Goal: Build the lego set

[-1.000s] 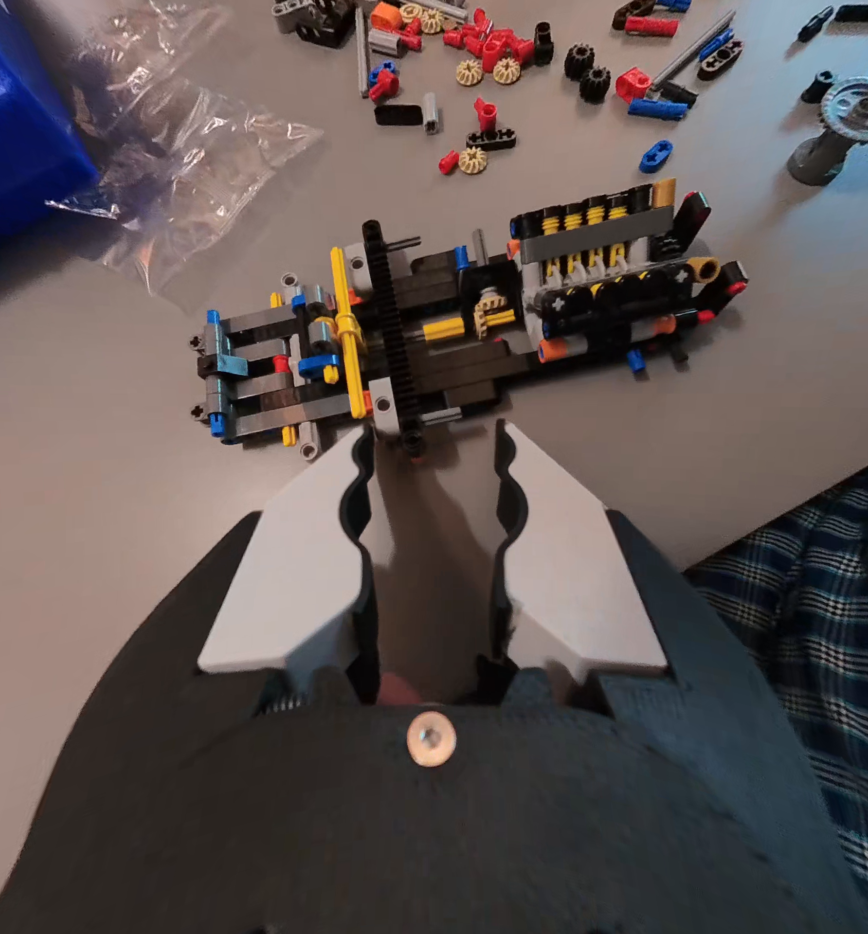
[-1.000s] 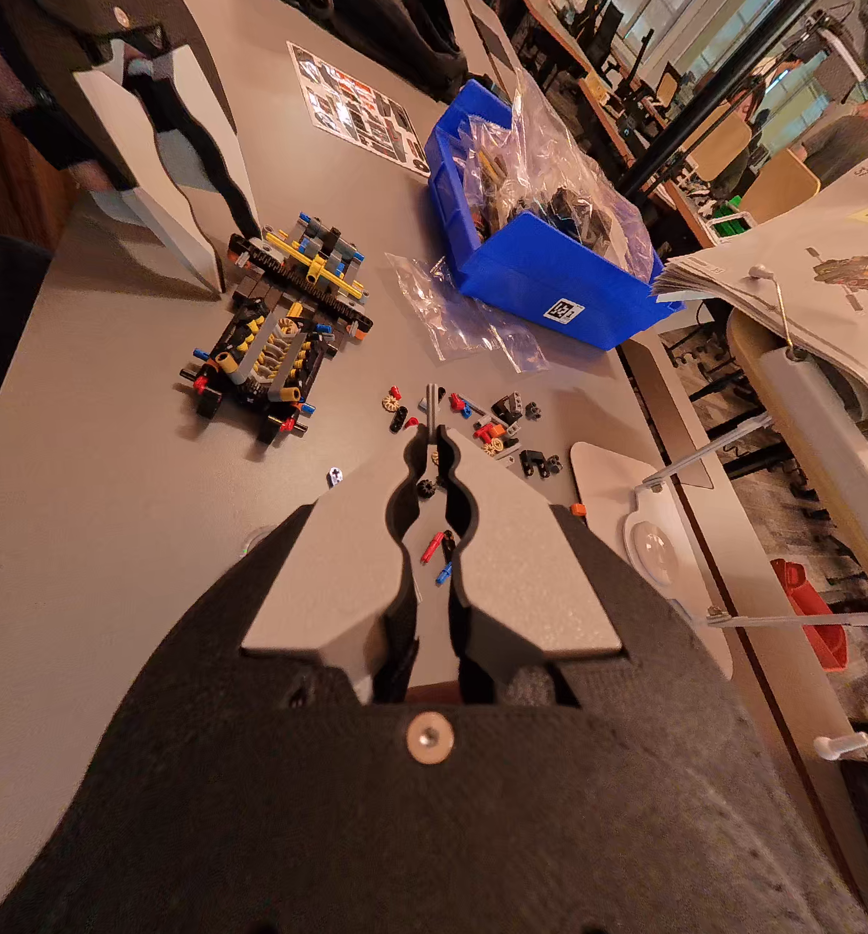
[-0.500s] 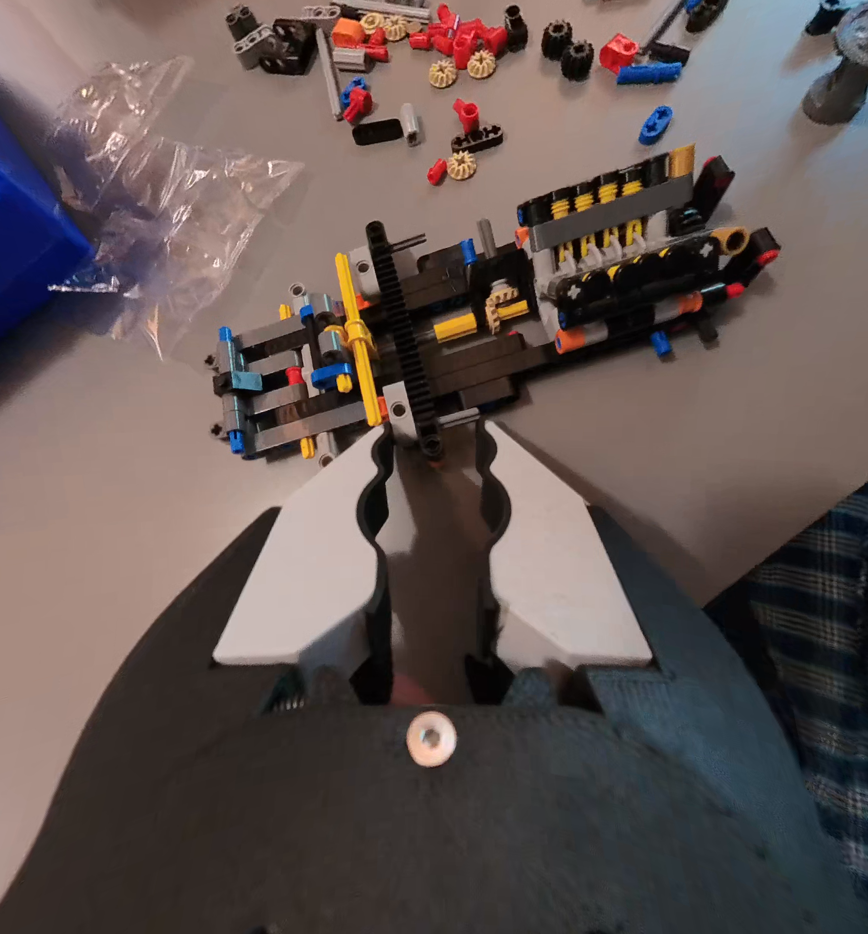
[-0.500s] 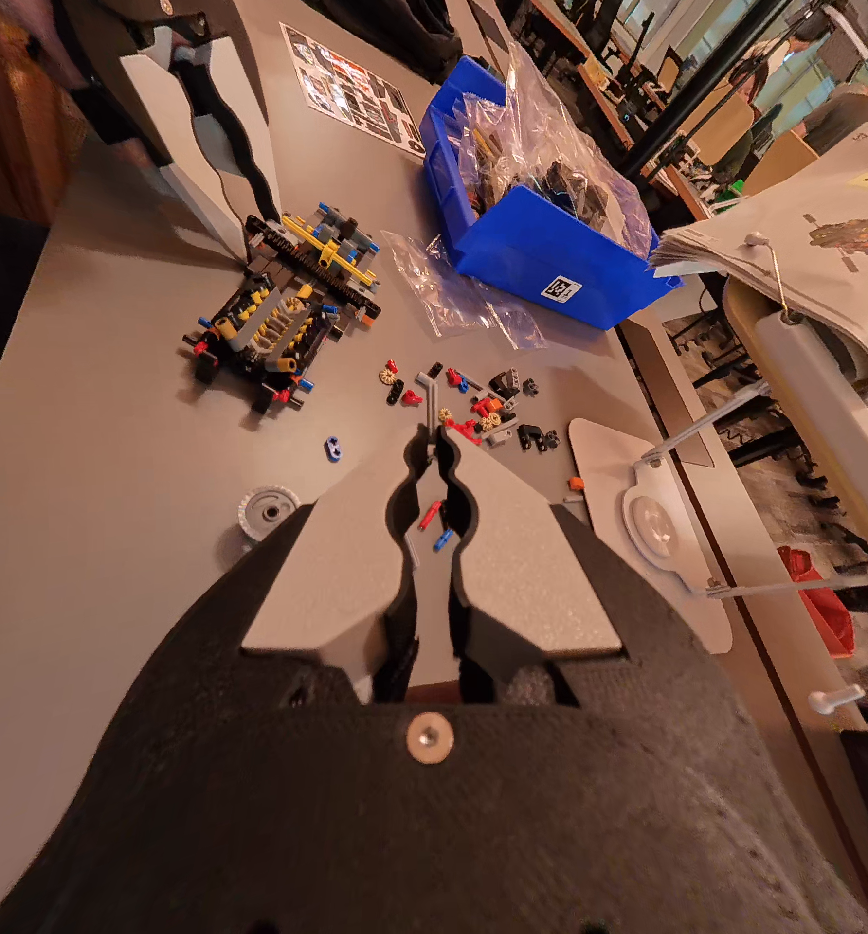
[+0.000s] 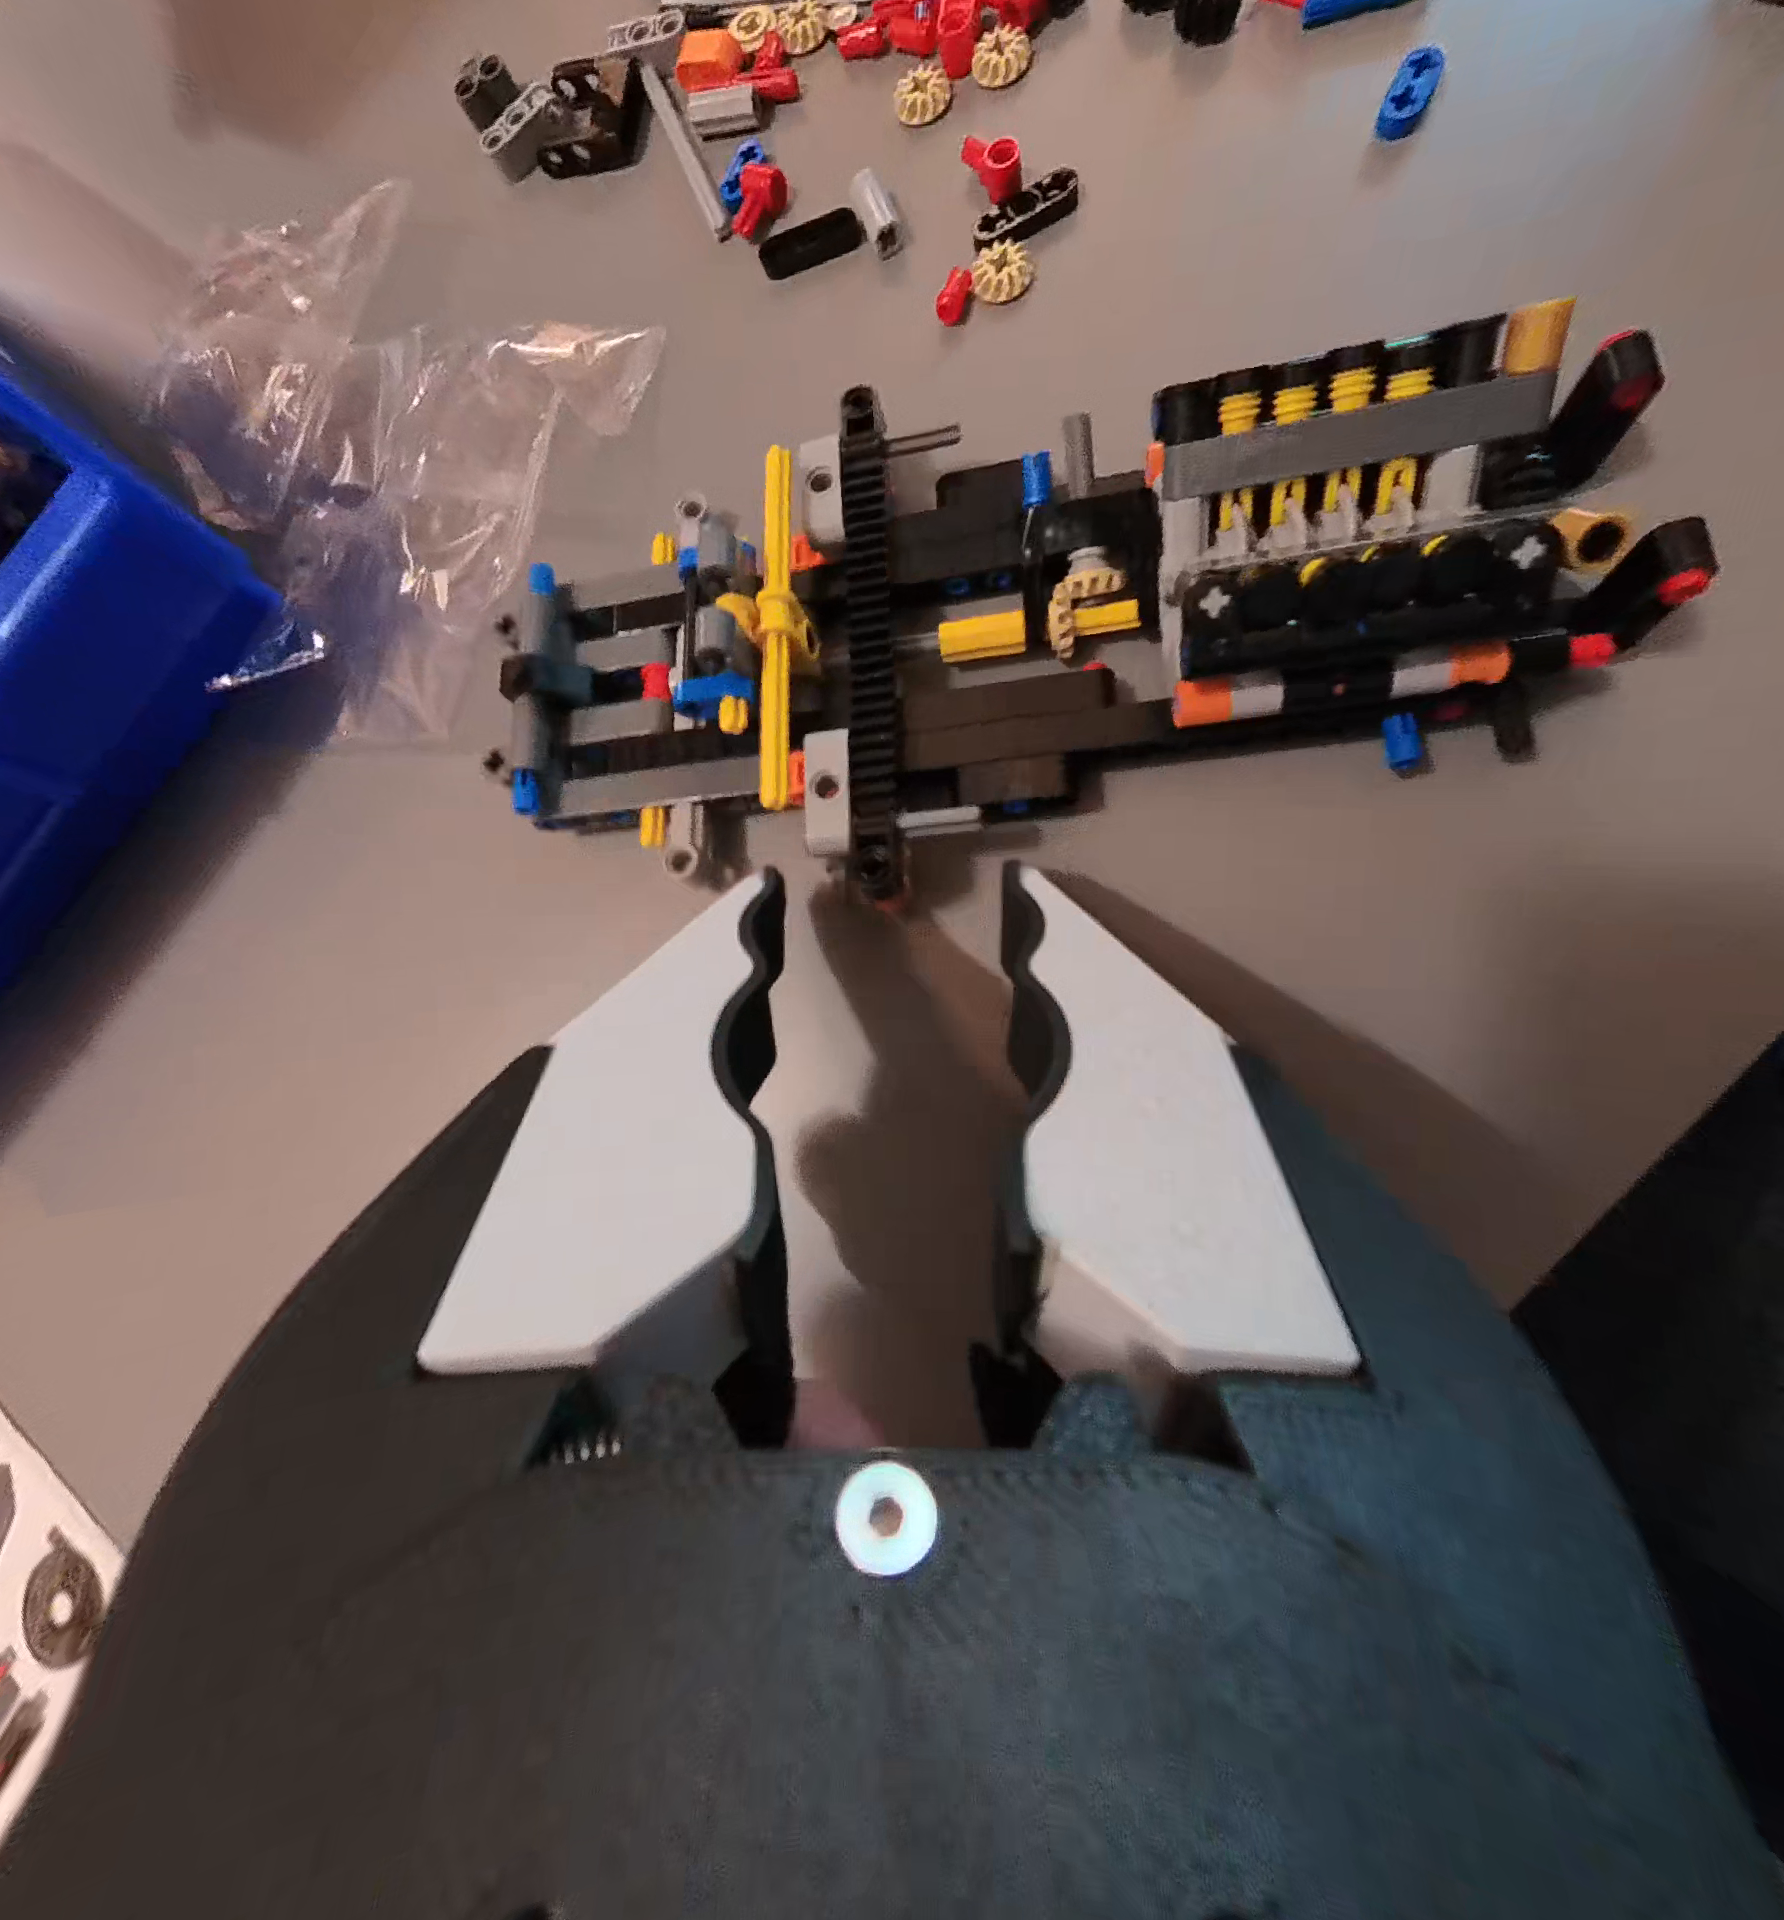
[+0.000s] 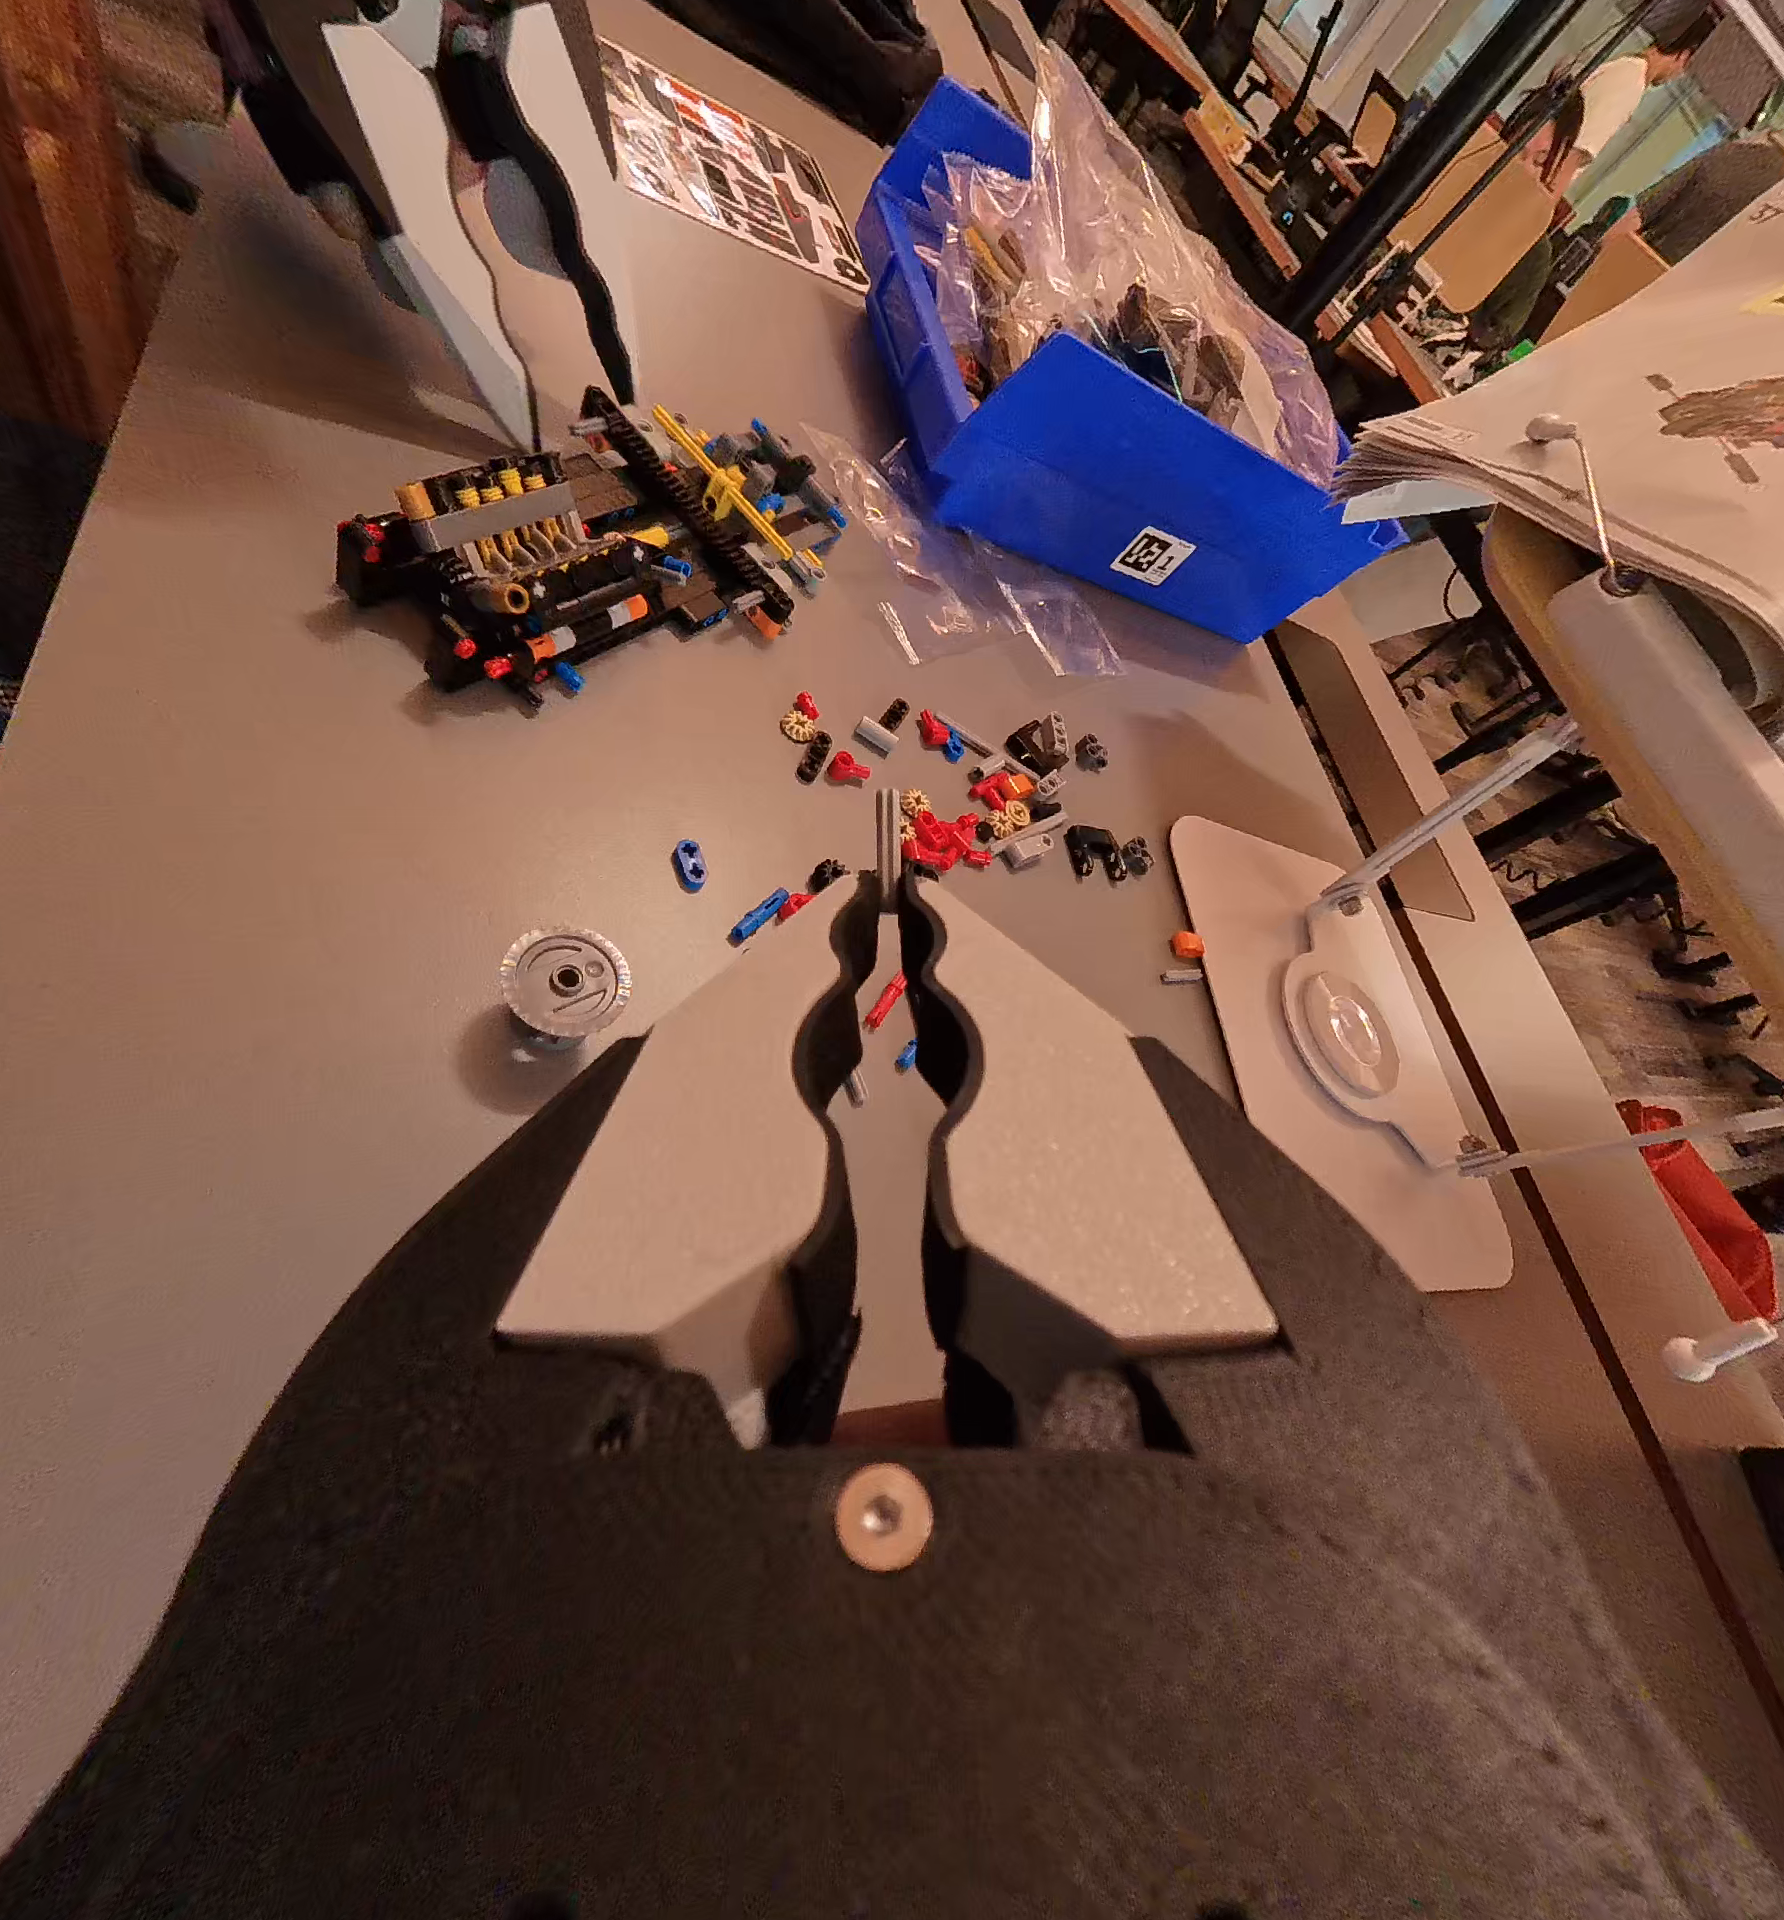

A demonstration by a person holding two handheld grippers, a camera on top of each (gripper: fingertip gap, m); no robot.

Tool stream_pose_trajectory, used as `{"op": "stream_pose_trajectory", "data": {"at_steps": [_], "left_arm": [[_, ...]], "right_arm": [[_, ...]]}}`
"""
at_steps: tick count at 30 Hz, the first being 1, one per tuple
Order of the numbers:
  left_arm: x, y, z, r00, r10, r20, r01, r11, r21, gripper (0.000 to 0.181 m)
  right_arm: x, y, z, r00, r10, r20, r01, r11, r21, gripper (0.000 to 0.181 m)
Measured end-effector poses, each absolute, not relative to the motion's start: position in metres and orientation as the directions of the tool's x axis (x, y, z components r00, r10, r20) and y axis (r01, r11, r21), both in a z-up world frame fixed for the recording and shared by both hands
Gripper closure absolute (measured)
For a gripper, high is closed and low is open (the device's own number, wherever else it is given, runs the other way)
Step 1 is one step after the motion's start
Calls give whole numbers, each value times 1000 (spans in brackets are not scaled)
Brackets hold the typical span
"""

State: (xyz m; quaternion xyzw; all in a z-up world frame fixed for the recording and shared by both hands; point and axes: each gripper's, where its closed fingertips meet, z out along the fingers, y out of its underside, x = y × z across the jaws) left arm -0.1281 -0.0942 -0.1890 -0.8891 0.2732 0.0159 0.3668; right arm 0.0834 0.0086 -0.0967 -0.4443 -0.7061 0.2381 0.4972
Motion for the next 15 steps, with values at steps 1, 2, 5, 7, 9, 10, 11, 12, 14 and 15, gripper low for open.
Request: {"op": "stream_pose_trajectory", "data": {"at_steps": [1, 2, 5, 7, 9, 10, 11, 12, 14, 15], "left_arm": [[-128, -97, -189, 855, -469, -223, -490, -586, -645, 137], [-129, -99, -188, 862, -457, -221, -480, -593, -646, 133], [-129, -107, -185, 883, -419, -212, -447, -609, -655, 128], [-127, -110, -177, 898, -390, -203, -417, -606, -677, 126], [-122, -110, -163, 910, -358, -209, -393, -581, -713, 126], [-116, -109, -156, 910, -358, -211, -390, -564, -728, 126], [-109, -107, -149, 909, -357, -213, -388, -542, -745, 126], [-100, -104, -141, 910, -356, -213, -383, -521, -763, 126], [-81, -99, -128, 900, -380, -215, -390, -477, -788, 126], [-71, -97, -122, 895, -391, -216, -392, -457, -799, 127]], "right_arm": [[84, 9, -97, -110, 865, 490, 391, 491, -778, 180], [84, 9, -97, -109, 865, 490, 391, 490, -779, 180], [86, 11, -96, -104, 868, 485, 388, 484, -784, 180], [87, 12, -95, -98, 870, 484, 389, 481, -786, 180], [89, 13, -94, -92, 871, 483, 389, 477, -788, 180], [91, 13, -94, -88, 872, 481, 389, 475, -789, 180], [92, 14, -94, -85, 873, 480, 389, 472, -791, 180], [93, 14, -94, -82, 875, 477, 390, 469, -793, 180], [95, 14, -95, -77, 878, 472, 393, 462, -795, 180], [96, 14, -96, -73, 879, 471, 396, 460, -795, 180]]}}
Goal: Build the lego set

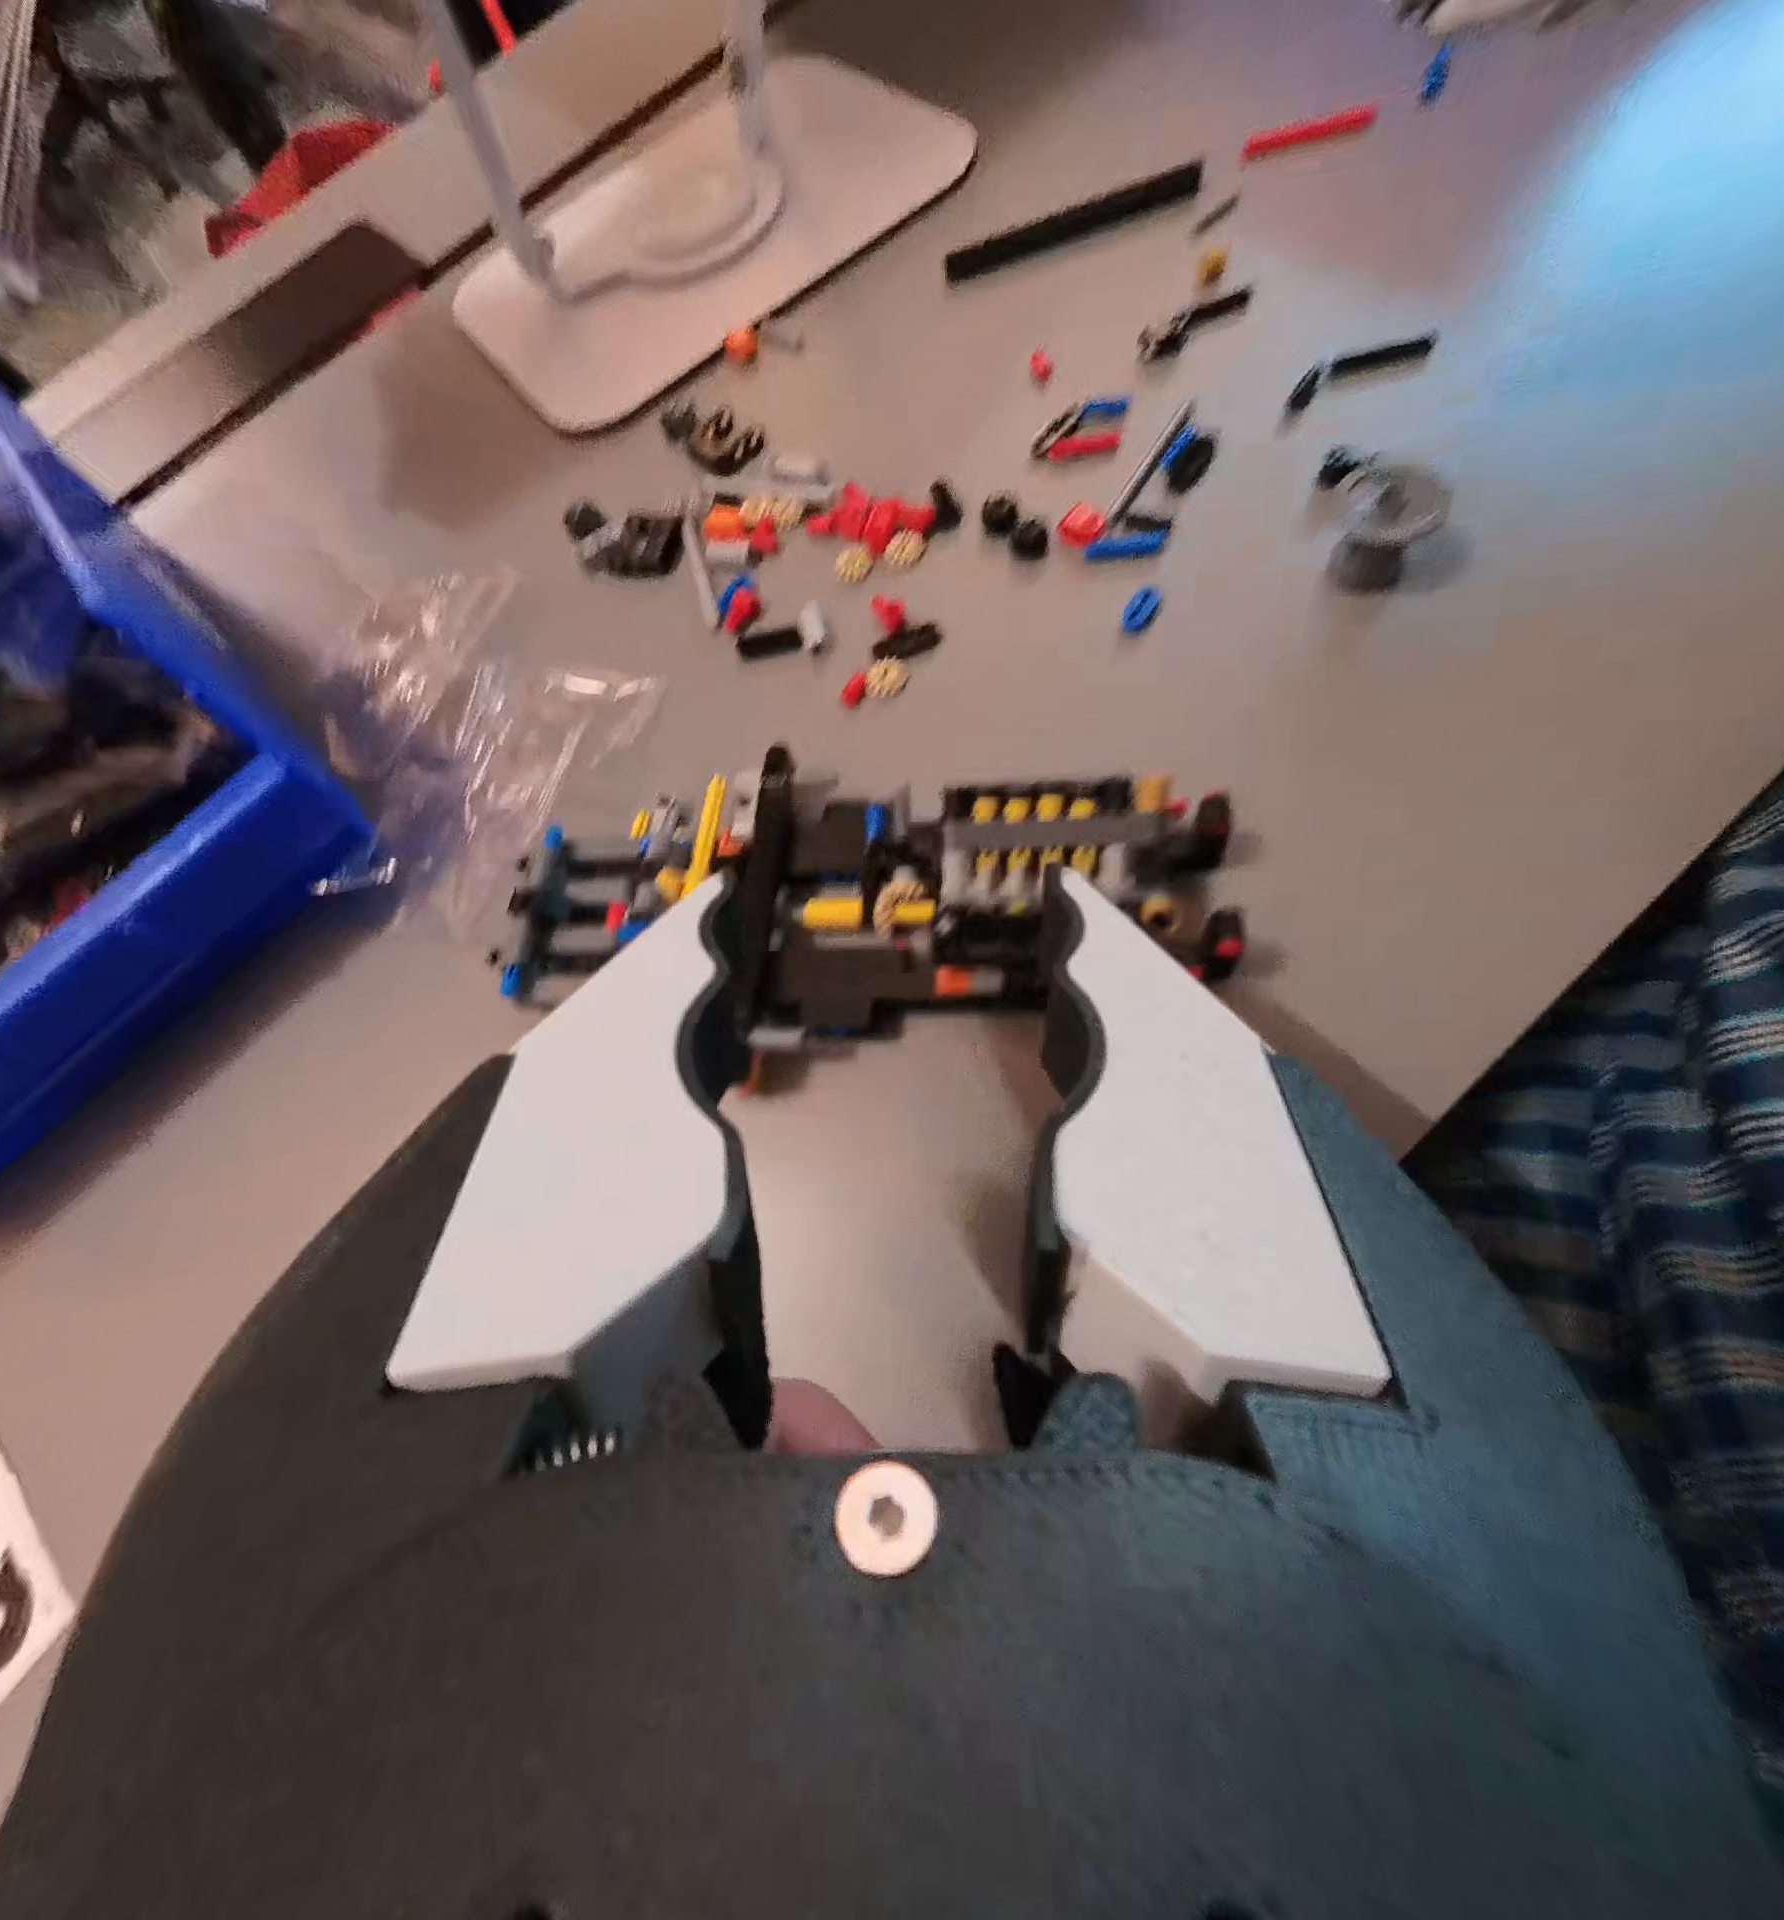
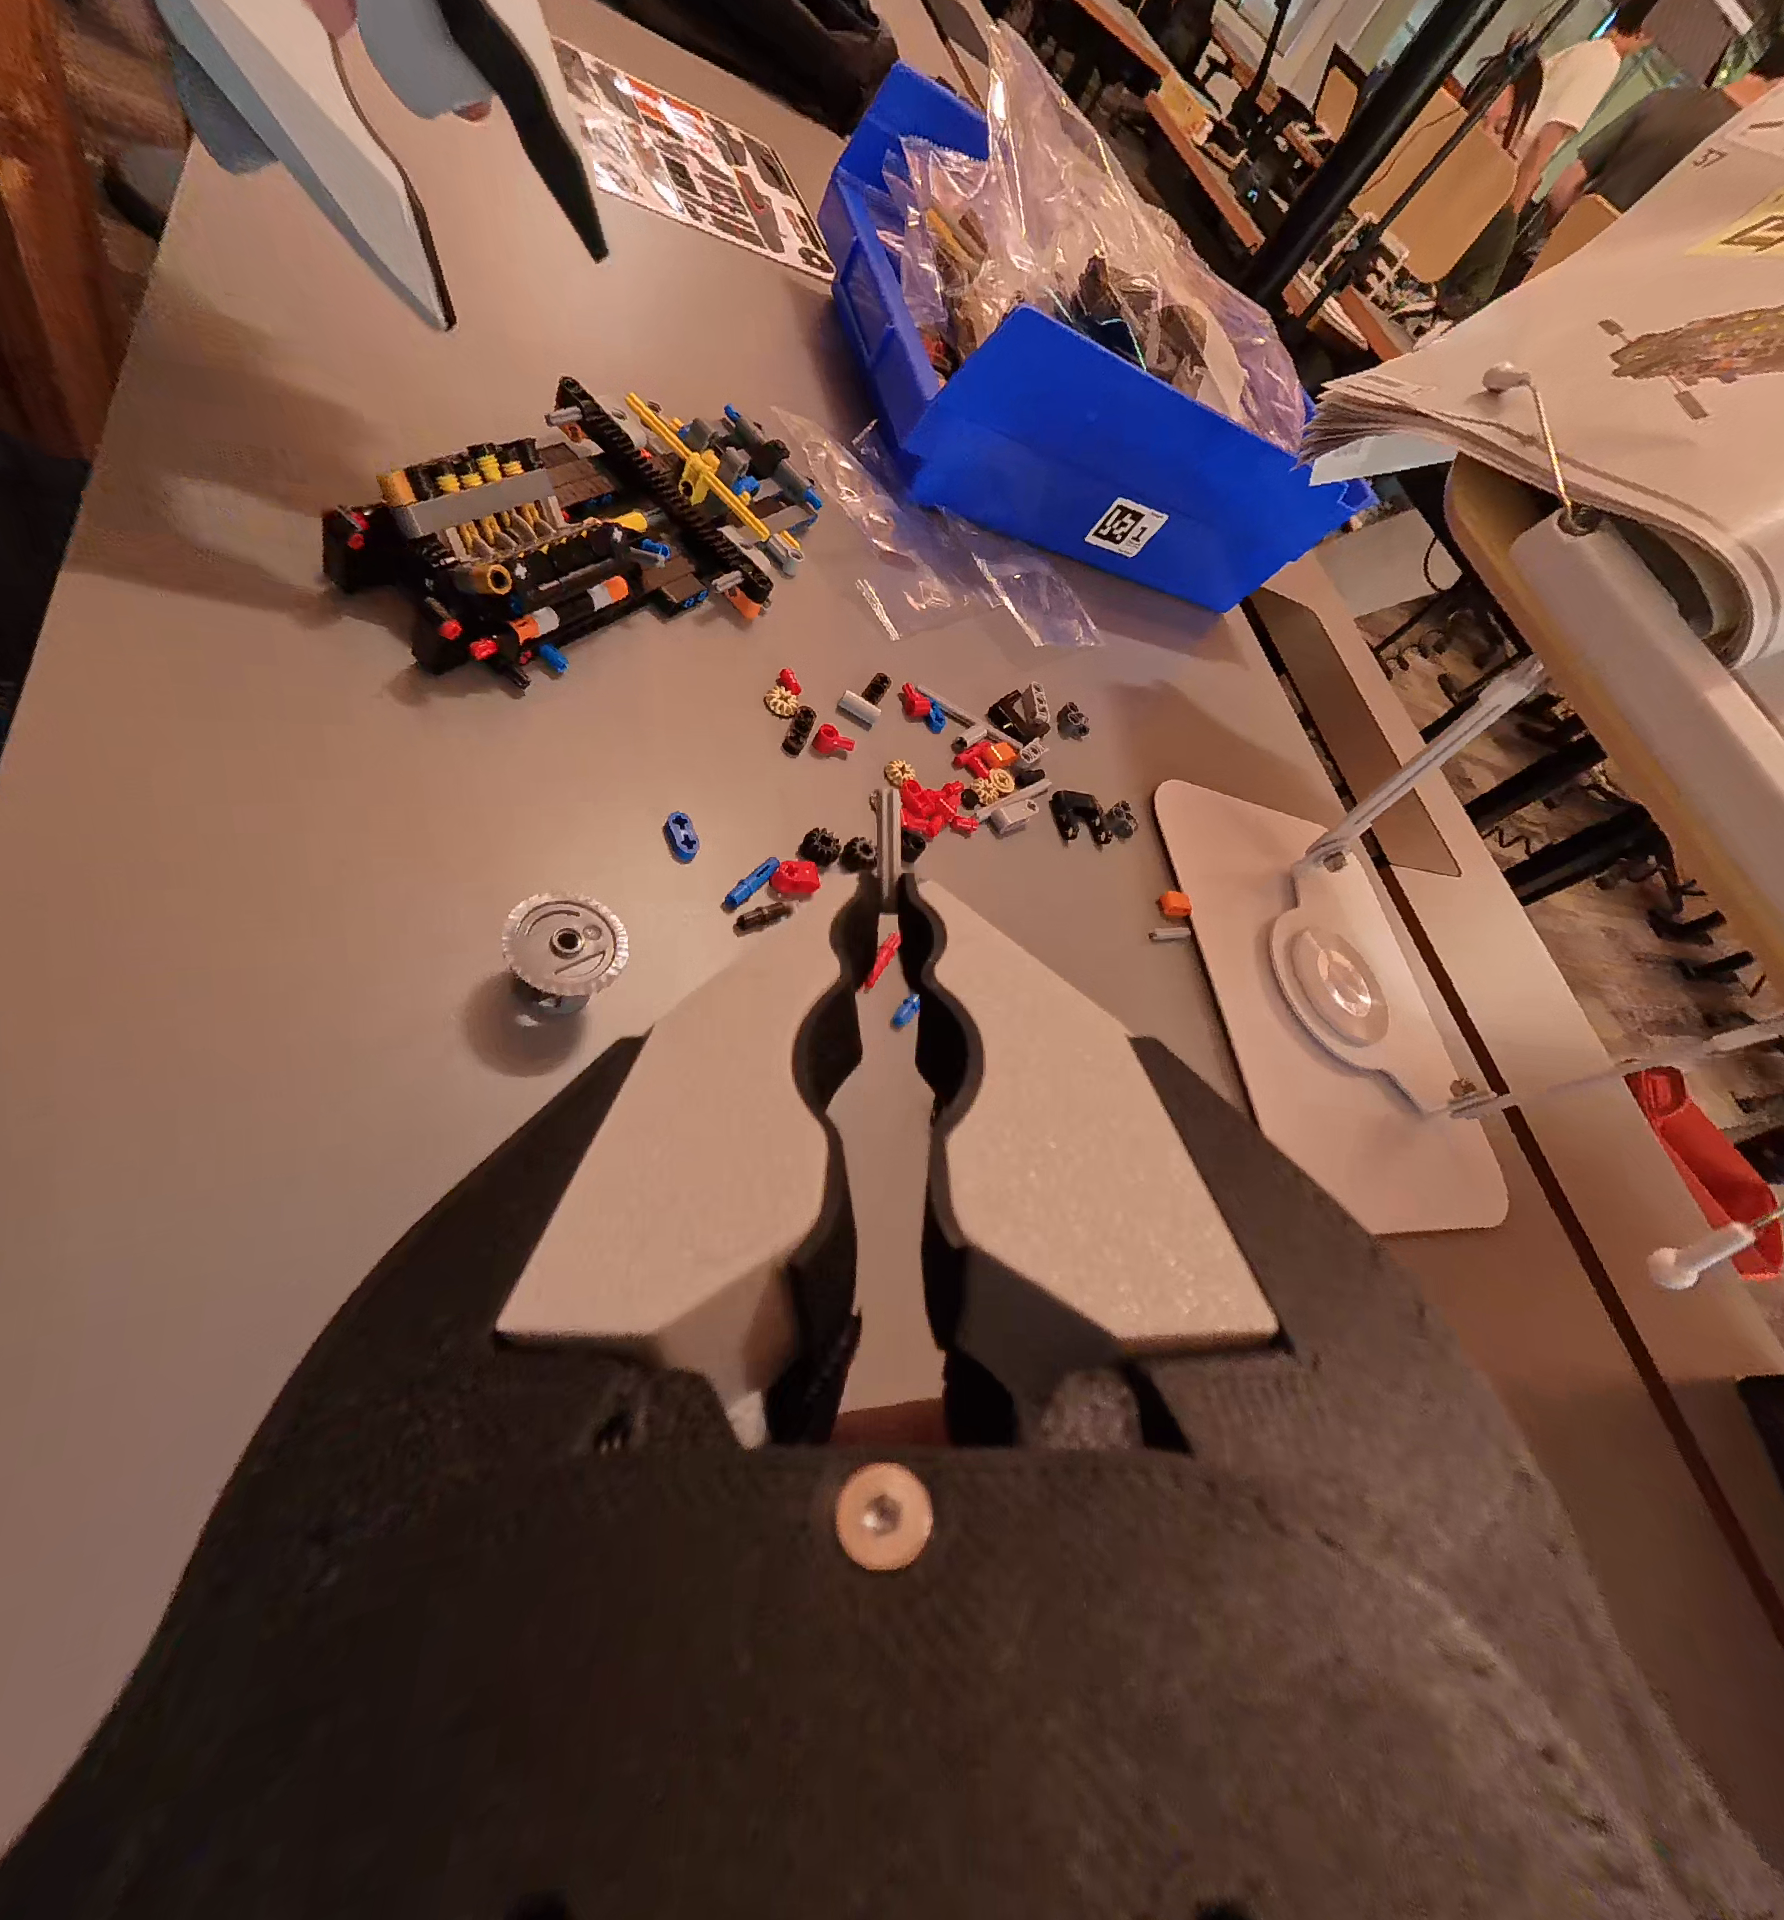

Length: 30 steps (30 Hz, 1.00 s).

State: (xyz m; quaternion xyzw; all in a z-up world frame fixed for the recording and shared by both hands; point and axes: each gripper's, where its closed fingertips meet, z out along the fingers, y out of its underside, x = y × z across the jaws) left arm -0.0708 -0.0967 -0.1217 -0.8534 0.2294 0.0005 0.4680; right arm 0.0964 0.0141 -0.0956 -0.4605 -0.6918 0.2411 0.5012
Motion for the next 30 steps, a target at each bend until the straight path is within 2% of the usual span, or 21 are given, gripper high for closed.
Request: {"op": "stream_pose_trajectory", "data": {"at_steps": [10, 16, 23, 26, 30], "left_arm": [[47, -76, -116, 806, -574, -148, -404, -350, -845, 126], [94, -67, -144, 758, -632, -164, -484, -375, -791, 127], [101, -39, -170, 801, -559, -213, -510, -451, -733, 125], [98, -30, -182, 807, -534, -251, -535, -483, -693, 130], [98, -25, -189, 817, -519, -251, -530, -505, -681, 152]], "right_arm": [[125, 16, -102, -38, 887, 461, 441, 429, -788, 179], [144, 11, -114, -30, 895, 444, 469, 405, -785, 180], [155, 3, -137, -61, 908, 414, 512, 384, -768, 180], [158, 0, -153, -90, 919, 385, 555, 367, -746, 180], [160, -2, -171, -128, 927, 353, 612, 354, -707, 179]]}}
